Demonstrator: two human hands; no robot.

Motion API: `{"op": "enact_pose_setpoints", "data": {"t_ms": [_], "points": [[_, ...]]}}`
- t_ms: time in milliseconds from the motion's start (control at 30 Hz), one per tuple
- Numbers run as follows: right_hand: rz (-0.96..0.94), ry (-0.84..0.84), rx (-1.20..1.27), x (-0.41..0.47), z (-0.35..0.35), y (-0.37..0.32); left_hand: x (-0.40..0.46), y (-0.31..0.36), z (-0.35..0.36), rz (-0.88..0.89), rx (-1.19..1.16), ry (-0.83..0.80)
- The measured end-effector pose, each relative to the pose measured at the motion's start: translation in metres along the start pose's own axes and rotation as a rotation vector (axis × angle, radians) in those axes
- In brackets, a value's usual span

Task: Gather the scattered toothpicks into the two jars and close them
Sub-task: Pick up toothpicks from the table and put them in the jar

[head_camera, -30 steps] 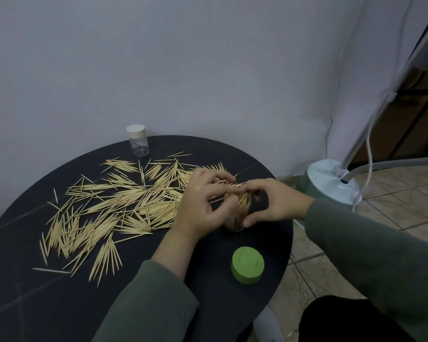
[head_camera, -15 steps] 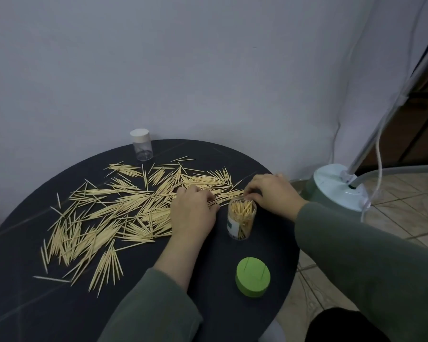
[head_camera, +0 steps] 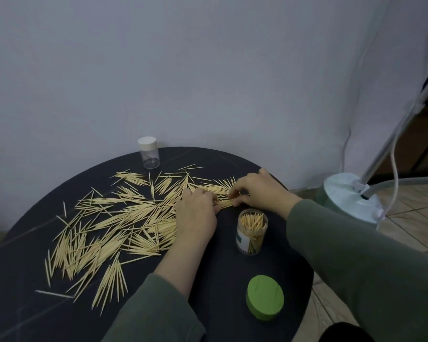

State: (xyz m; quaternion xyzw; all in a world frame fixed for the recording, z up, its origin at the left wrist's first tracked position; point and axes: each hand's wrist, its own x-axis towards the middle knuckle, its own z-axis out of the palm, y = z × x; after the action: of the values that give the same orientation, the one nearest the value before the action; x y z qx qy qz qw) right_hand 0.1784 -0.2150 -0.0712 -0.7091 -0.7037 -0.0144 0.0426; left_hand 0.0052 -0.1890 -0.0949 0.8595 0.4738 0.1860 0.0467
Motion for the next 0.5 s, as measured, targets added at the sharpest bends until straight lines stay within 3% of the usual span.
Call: {"op": "enact_pose_setpoints", "data": {"t_ms": [500], "points": [[-0.015,0.078,-0.215,-0.016,0.010,-0.003,0.000,0.006,0.000,0.048,0.100,-0.061]]}}
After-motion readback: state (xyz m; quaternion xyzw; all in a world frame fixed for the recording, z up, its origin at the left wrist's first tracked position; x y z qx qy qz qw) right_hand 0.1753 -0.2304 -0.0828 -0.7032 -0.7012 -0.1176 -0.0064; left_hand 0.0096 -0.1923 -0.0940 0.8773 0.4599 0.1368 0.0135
